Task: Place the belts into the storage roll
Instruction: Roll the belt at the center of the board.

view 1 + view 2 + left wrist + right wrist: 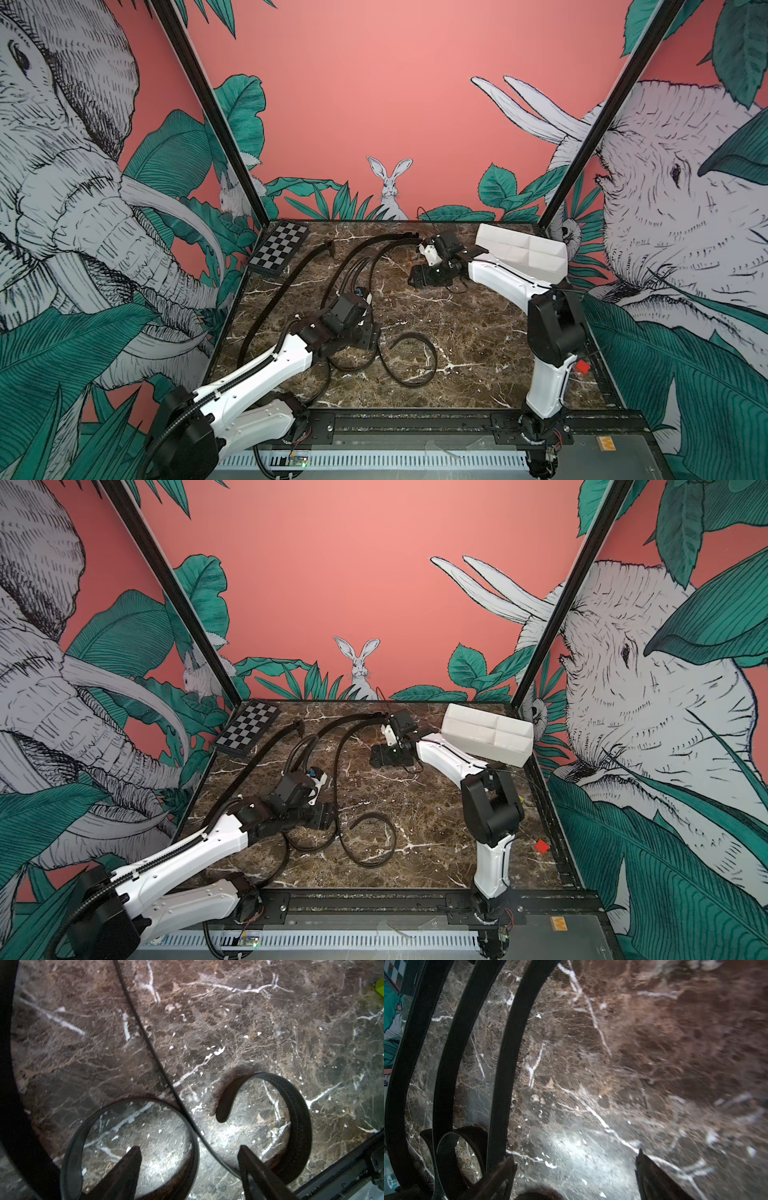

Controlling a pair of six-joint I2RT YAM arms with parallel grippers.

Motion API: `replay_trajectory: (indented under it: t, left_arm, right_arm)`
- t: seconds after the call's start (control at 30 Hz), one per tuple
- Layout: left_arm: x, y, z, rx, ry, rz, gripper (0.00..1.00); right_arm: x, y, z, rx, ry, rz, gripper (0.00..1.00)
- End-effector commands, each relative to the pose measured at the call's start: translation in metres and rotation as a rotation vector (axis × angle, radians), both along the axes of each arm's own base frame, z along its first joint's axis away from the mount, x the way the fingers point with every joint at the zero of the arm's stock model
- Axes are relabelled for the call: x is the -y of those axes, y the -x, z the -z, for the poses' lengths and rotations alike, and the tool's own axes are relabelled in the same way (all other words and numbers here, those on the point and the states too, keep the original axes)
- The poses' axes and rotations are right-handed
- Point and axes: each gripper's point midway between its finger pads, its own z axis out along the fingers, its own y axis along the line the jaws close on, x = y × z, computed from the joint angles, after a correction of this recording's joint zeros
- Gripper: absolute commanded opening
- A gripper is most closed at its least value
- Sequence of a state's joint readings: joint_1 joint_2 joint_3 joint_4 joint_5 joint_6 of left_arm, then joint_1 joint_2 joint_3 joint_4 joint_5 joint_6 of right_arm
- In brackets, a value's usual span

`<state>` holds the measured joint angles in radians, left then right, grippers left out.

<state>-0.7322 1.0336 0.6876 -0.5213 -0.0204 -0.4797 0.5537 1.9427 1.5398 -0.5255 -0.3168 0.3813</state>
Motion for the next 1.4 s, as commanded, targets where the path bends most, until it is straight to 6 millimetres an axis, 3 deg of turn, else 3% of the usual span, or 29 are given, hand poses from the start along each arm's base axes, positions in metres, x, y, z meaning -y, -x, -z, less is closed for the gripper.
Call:
replay_trajectory:
  t: [0.0,0.3,0.43,0.5,0.7,0.8,0.87,1.1,1.37]
  left_arm:
    - [-0.027,0.003,0.012,-0.05,0.015,-0.149,0.78]
    - [-0.038,-0.008,0.02,-0.081,0.026,-0.185,0.79]
    - [-0.034,-0.01,0.025,-0.099,0.019,-0.168,0.79]
    - [-0.032,-0.01,0.026,-0.101,0.021,-0.163,0.79]
    - [-0.01,-0.012,0.026,-0.113,0.03,-0.045,0.8]
    - [0.017,-0.011,0.016,-0.054,-0.007,0.095,0.81]
    - [0.037,-0.007,0.011,-0.035,-0.017,0.183,0.81]
    - [0.08,-0.008,0.0,0.03,0.025,0.353,0.79]
    - [0.129,0.0,0.0,0.041,0.045,0.575,0.71]
  right_arm:
    - [-0.041,-0.01,-0.012,0.057,-0.051,-0.049,0.89]
    - [-0.114,-0.034,0.012,0.122,-0.023,-0.11,0.89]
    - [-0.135,-0.044,0.03,0.139,0.027,-0.125,0.88]
    - [-0.139,-0.049,0.042,0.145,0.07,-0.121,0.81]
    - [-0.117,-0.057,0.073,0.119,0.185,-0.06,0.54]
    - [-0.101,-0.055,0.076,0.109,0.213,-0.038,0.33]
    - [-0.089,-0.053,0.074,0.106,0.224,-0.019,0.25]
    - [-0.044,-0.047,0.081,0.063,0.224,0.044,0.2]
    - [-0.034,-0.045,0.09,0.029,0.217,0.062,0.16]
